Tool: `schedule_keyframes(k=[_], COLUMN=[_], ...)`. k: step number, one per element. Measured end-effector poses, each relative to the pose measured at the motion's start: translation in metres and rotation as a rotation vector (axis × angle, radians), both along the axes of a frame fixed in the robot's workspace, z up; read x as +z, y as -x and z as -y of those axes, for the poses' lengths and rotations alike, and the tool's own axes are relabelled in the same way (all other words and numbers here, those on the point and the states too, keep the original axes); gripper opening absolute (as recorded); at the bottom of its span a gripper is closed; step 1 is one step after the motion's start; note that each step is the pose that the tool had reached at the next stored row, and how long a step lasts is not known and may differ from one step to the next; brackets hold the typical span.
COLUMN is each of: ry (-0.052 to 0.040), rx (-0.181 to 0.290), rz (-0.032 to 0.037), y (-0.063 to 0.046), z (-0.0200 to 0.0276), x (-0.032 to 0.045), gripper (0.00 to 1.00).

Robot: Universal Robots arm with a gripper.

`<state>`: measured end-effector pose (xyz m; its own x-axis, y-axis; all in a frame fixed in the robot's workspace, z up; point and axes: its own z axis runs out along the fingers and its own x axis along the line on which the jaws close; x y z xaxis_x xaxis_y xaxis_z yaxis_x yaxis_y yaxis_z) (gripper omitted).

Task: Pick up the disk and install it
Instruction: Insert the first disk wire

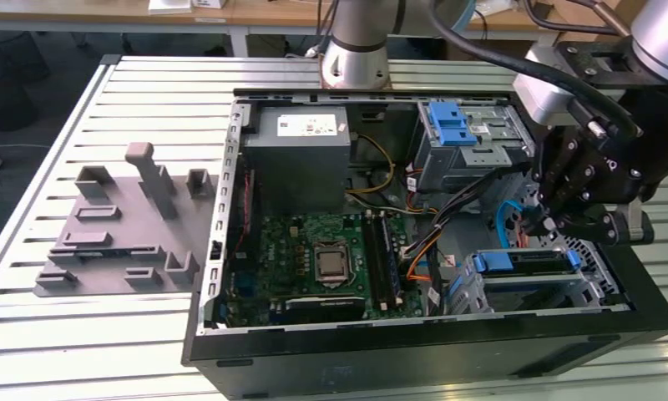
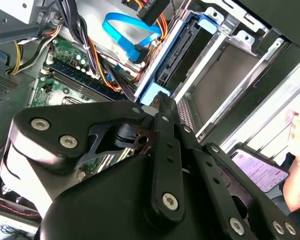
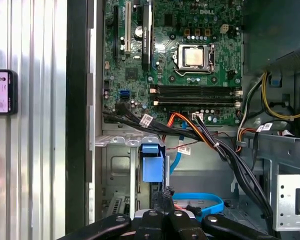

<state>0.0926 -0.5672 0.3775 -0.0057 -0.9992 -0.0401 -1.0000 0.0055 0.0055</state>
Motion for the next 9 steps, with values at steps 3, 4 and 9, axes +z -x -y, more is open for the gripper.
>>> schedule_keyframes(k=[3, 4, 9], ry=[0.0000, 0.0001, 0.0000], rx=[0.000, 0.000, 0.000], rz=[0.0000, 0.0000, 0.0000], y=[-0.0016, -0.0022, -0.0048], z=[-0.0002, -0.0002, -0.0008], x=[-0.0005, -0.0007, -0.0018], gripper=[0.11, 0.11, 0.11])
